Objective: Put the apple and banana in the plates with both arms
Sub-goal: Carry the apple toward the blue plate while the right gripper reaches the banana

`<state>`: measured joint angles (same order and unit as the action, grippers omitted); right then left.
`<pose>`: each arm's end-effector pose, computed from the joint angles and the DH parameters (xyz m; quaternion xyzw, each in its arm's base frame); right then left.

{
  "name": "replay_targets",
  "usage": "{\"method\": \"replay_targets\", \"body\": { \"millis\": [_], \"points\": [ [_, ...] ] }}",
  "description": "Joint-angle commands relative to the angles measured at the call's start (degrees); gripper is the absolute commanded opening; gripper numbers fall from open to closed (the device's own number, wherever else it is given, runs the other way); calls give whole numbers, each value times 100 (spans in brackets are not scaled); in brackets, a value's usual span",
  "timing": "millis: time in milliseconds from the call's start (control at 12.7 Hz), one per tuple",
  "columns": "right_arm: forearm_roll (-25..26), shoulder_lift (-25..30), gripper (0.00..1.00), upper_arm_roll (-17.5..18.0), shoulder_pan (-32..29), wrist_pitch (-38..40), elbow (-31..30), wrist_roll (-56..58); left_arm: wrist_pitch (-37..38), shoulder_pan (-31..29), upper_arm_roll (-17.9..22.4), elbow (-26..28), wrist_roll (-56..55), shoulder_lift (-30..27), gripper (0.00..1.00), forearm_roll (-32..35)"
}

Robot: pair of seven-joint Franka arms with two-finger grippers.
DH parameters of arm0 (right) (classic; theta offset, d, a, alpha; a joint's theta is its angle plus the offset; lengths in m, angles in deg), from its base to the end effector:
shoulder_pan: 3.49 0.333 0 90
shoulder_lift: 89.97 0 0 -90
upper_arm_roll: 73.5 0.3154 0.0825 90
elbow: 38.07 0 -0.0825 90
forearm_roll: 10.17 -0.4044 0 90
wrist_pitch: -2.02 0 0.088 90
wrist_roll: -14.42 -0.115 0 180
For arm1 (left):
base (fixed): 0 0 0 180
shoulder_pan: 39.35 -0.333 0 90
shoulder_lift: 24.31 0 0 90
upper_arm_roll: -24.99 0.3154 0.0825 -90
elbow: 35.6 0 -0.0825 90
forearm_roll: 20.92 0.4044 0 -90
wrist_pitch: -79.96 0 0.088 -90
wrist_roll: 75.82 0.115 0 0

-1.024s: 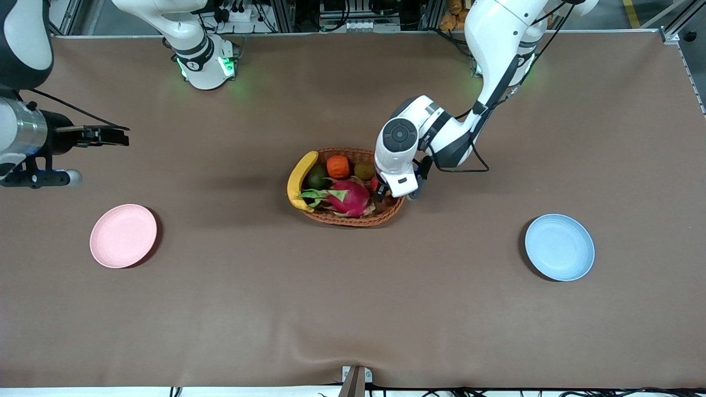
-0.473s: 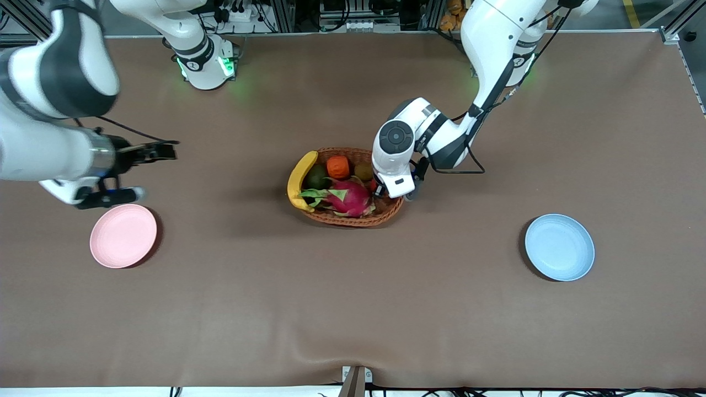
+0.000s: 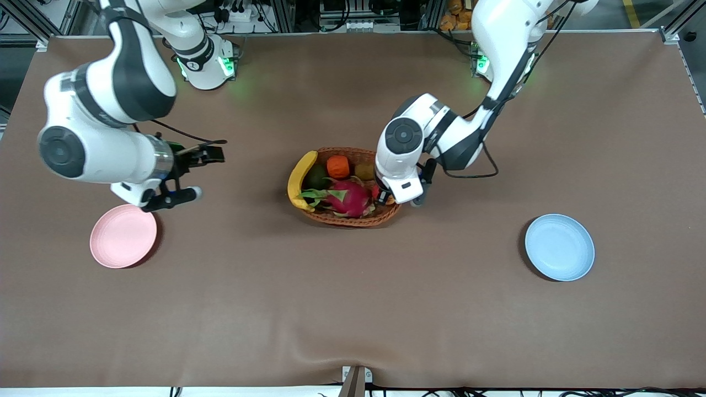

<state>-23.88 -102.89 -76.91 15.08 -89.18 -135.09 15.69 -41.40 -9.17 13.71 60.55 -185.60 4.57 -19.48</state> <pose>0.5779 0.1866 0.4273 -0.9735 -0.1181 0.1736 0.0904 0.5215 -0.4425 0.2901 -0.8244 -0.5641 0.0426 0.0171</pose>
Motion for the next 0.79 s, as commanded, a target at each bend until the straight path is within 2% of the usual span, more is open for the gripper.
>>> {"method": "replay_targets", "body": {
  "millis": [0,236,394,552,709],
  "points": [
    [-167,-43,100,-64,558,-590,-422,-73,865,-318,-14,-175,358,-426,0,119],
    [-167,-246,100,-64,936,-1012,-432,-397,1615,-1037,-14,-255,1928,-751,0,119],
    [-167,-334,100,-64,1297,-1372,-493,-1089,1940,-1617,-6,-246,3368,-884,0,119],
    [-159,-326,100,-64,1544,-1855,-852,-1714,2020,-2207,-6,-168,4748,-858,0,137],
    [-167,-308,100,-64,1623,-2373,-1343,-1848,2021,-2690,-5,-159,5613,-753,0,312]
  ]
}}
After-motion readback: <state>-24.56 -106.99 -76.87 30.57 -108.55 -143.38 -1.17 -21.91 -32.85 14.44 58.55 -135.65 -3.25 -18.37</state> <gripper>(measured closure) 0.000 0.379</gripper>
